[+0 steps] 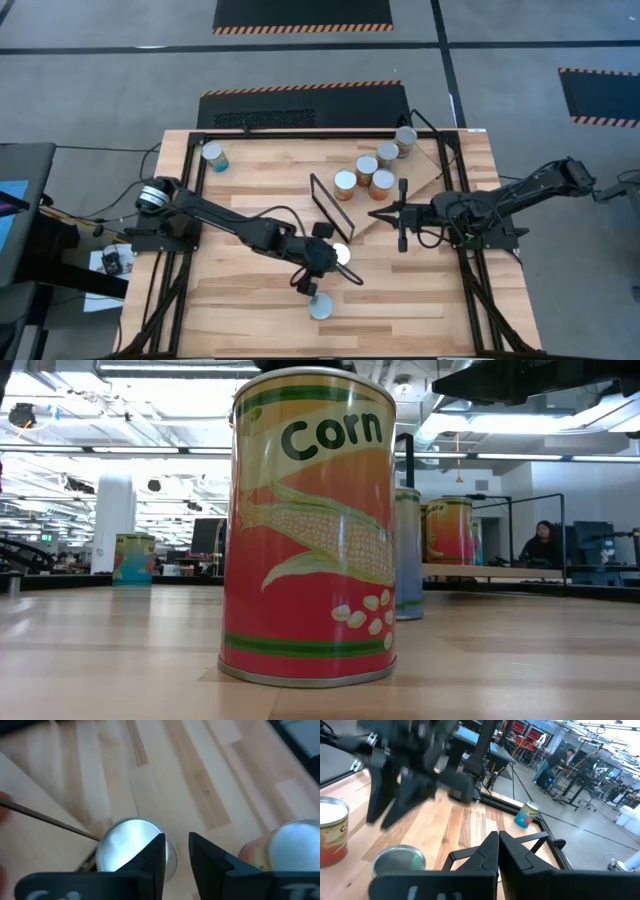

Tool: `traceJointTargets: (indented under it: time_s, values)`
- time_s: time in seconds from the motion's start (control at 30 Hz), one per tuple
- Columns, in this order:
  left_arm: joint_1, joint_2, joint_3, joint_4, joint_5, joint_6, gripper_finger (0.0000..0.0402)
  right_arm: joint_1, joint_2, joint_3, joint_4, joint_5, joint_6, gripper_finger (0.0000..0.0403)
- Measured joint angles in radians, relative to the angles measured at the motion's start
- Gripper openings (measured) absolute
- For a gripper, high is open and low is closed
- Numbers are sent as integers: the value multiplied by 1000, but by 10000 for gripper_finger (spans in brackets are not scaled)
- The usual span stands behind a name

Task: Pick and place cans onto a shelf
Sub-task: Put the canned peaches on the shelf aligned with the other canned peaches

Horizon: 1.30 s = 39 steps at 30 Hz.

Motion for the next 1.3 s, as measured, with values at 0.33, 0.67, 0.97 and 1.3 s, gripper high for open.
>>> traceJointTargets:
  time_s: [0.33, 0.67, 0.97, 1.3]
  values:
    - [-52, -279, -330, 253, 6, -56, 9, 53, 3, 28, -61, 2, 20, 8]
    - [-29, -516, -906, 950, -13, -151, 1, 206, 265, 185, -221, 49, 293, 13]
    - [58, -559, -1063, 1108, -12, -199, 2, 269, 572, 439, -406, 47, 539, 69]
    - [71, -559, -1067, 1097, -6, -162, 2, 255, 812, 749, -752, 52, 666, 139]
